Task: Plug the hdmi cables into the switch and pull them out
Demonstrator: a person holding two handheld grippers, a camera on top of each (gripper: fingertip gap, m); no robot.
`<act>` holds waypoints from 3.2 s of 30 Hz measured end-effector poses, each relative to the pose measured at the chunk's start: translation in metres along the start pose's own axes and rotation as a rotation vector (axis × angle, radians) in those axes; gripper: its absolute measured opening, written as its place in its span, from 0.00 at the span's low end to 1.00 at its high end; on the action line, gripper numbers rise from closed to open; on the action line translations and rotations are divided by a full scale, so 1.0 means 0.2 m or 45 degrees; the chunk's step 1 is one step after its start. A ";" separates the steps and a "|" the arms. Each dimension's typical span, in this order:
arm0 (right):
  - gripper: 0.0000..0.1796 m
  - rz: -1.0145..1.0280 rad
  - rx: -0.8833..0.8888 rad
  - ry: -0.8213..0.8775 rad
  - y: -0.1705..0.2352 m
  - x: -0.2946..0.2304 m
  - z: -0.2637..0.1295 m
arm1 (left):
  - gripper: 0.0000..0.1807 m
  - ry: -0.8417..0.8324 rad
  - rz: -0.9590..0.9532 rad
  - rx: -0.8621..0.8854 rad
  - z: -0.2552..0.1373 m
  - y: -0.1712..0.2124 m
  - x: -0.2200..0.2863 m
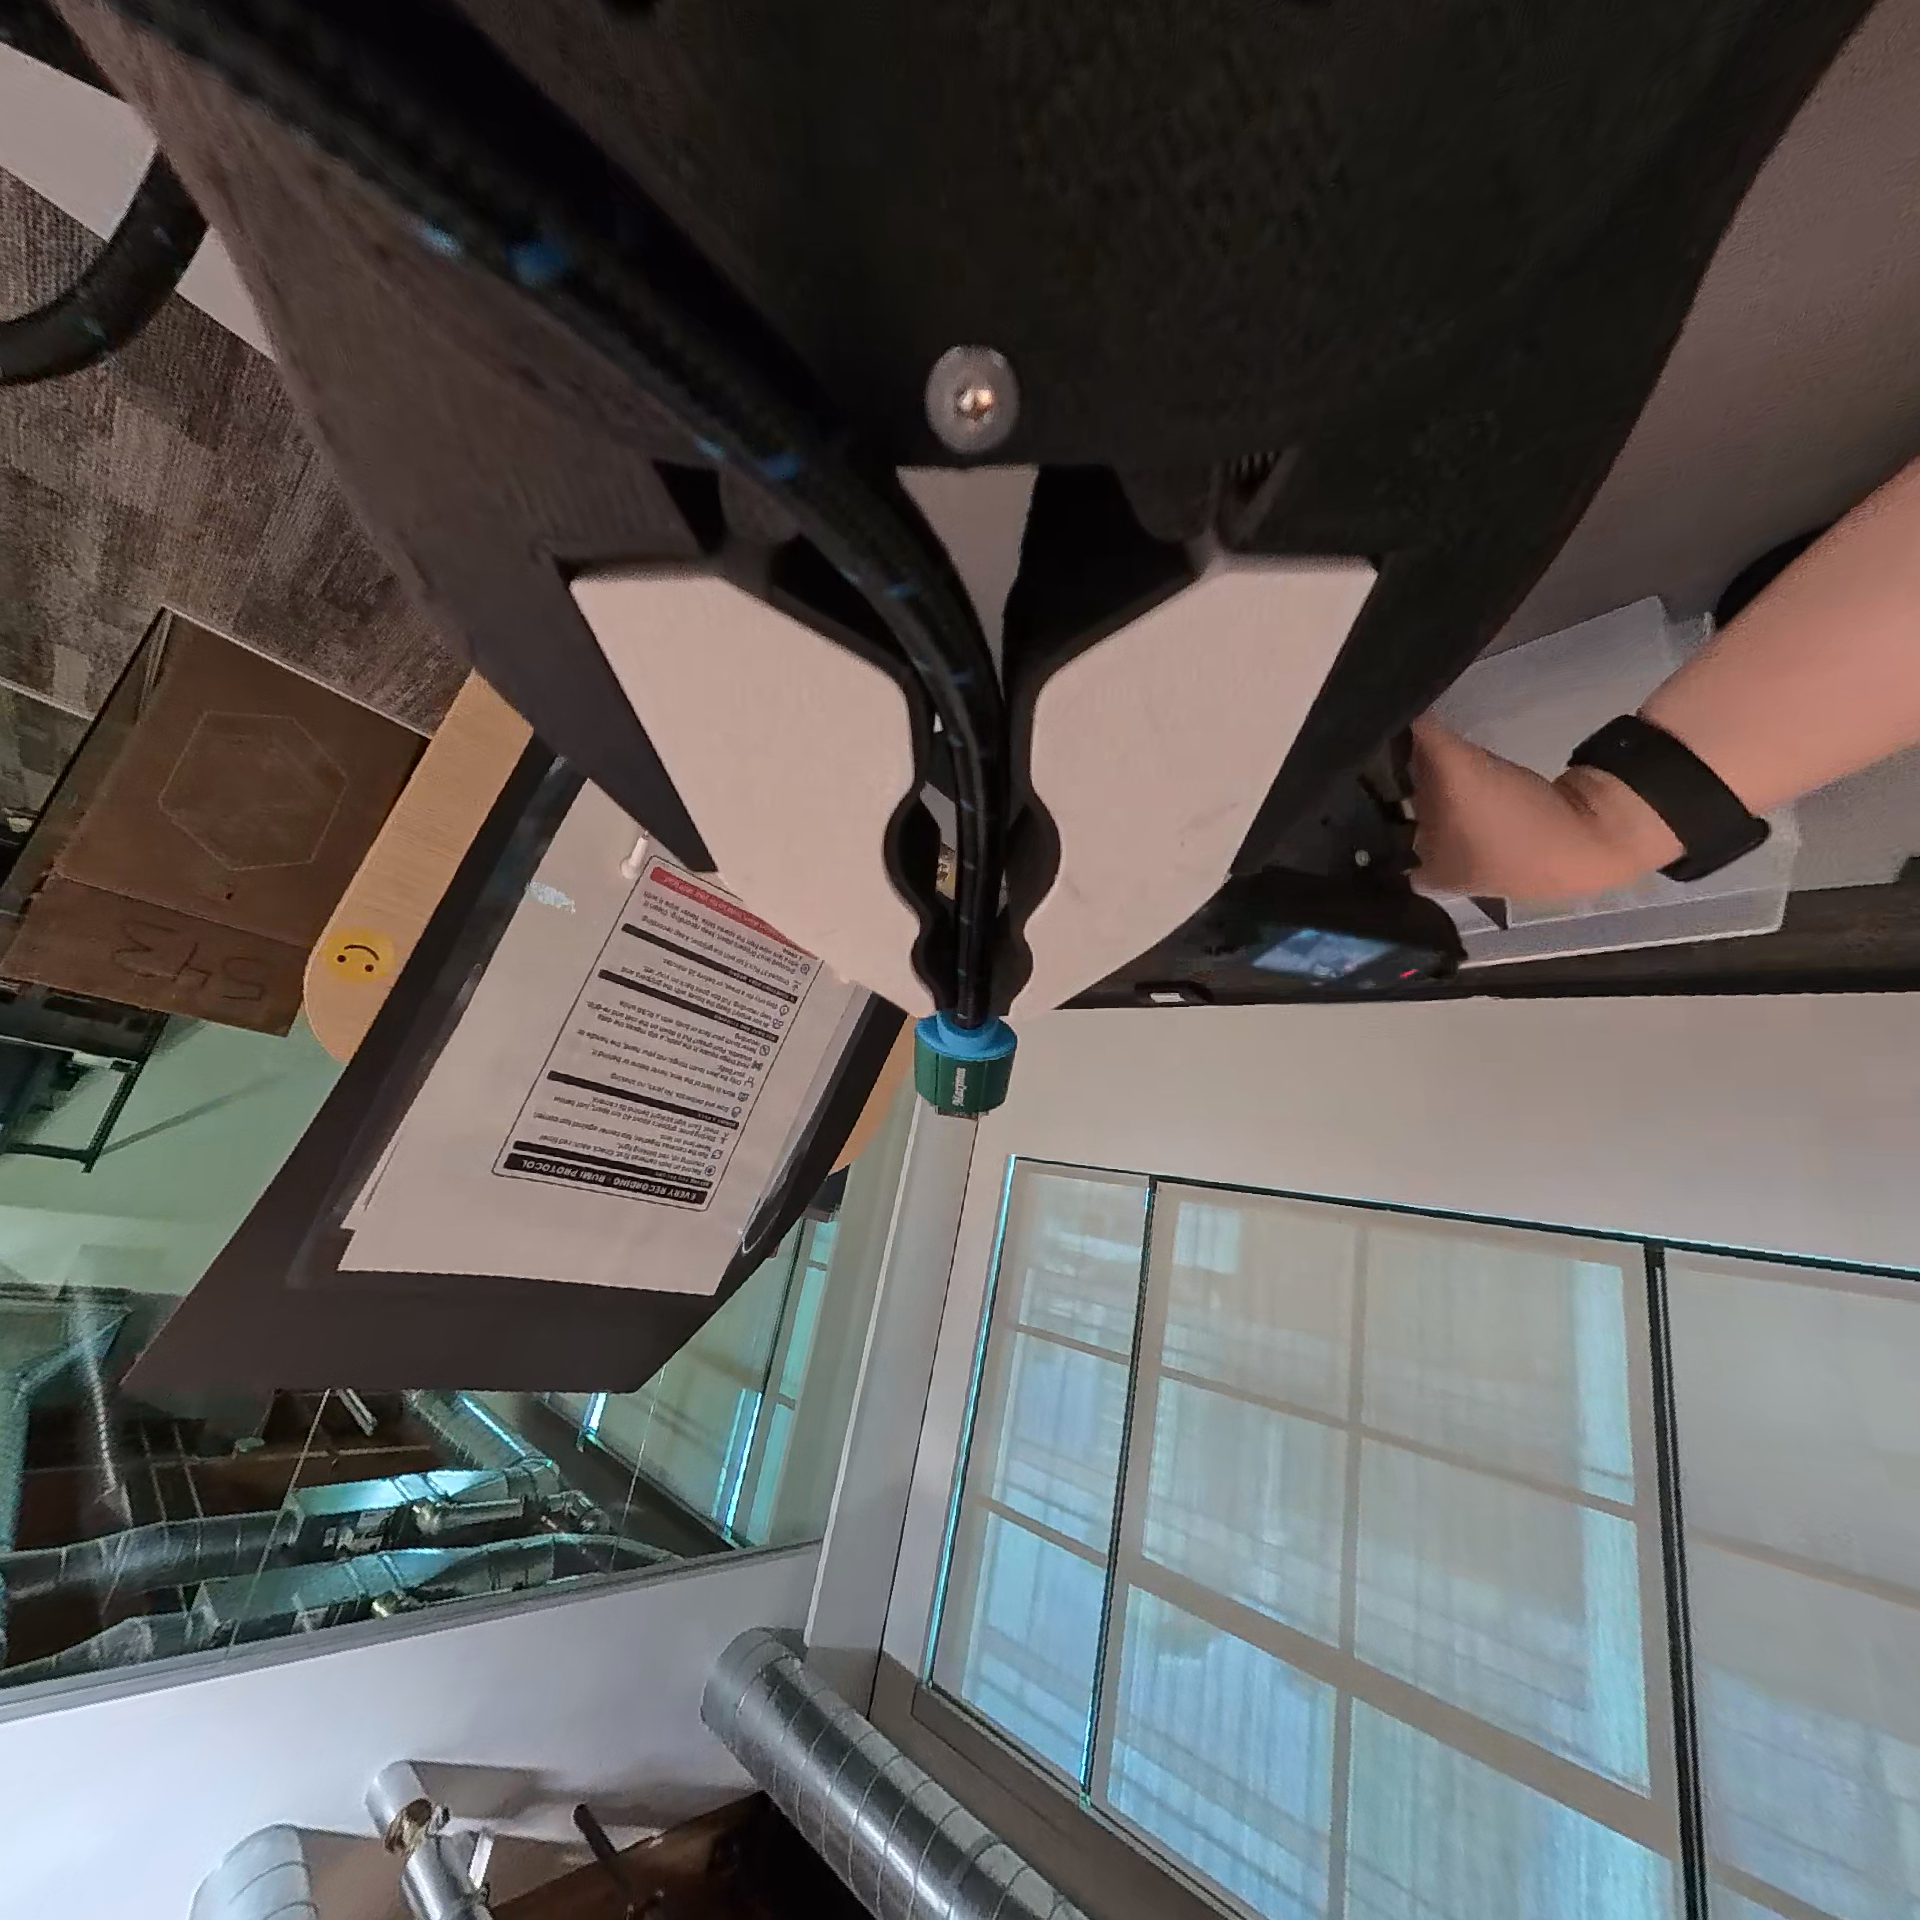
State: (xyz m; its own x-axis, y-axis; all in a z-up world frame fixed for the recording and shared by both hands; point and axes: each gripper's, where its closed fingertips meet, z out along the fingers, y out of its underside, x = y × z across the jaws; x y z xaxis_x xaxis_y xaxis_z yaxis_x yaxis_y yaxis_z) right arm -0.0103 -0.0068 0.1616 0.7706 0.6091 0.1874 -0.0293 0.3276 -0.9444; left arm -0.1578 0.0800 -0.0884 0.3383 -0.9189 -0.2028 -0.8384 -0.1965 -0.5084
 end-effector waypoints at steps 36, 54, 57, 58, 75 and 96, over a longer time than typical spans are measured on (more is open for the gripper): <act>0.04 -0.003 -0.117 -0.020 0.10 -0.01 0.04 | 0.44 -0.016 -0.064 -0.254 0.32 0.07 0.01; 0.04 -0.011 -0.107 -0.024 0.09 -0.01 0.04 | 0.37 0.008 -0.078 -0.278 0.31 0.10 0.00; 0.04 -0.013 -0.111 -0.024 0.09 -0.01 0.04 | 0.37 0.014 -0.082 -0.308 0.31 0.10 0.00; 0.04 -0.015 -0.114 -0.023 0.10 -0.01 0.04 | 0.36 0.017 -0.092 -0.313 0.31 0.10 0.00; 0.04 -0.040 -0.157 0.000 0.11 0.01 0.04 | 0.36 0.267 -0.611 0.252 0.13 -0.22 -0.08; 0.04 -0.631 -0.478 -0.009 0.34 -0.15 0.13 | 0.36 0.541 -0.591 1.212 -0.38 -0.60 -0.10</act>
State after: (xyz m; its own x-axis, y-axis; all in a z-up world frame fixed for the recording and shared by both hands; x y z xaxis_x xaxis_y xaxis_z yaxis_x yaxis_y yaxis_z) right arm -0.0529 0.0157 0.0991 0.6313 0.4546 0.6284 0.5575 0.2972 -0.7751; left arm -0.0967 0.0956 0.0411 0.2072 -0.9023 0.3782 0.0558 -0.3750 -0.9253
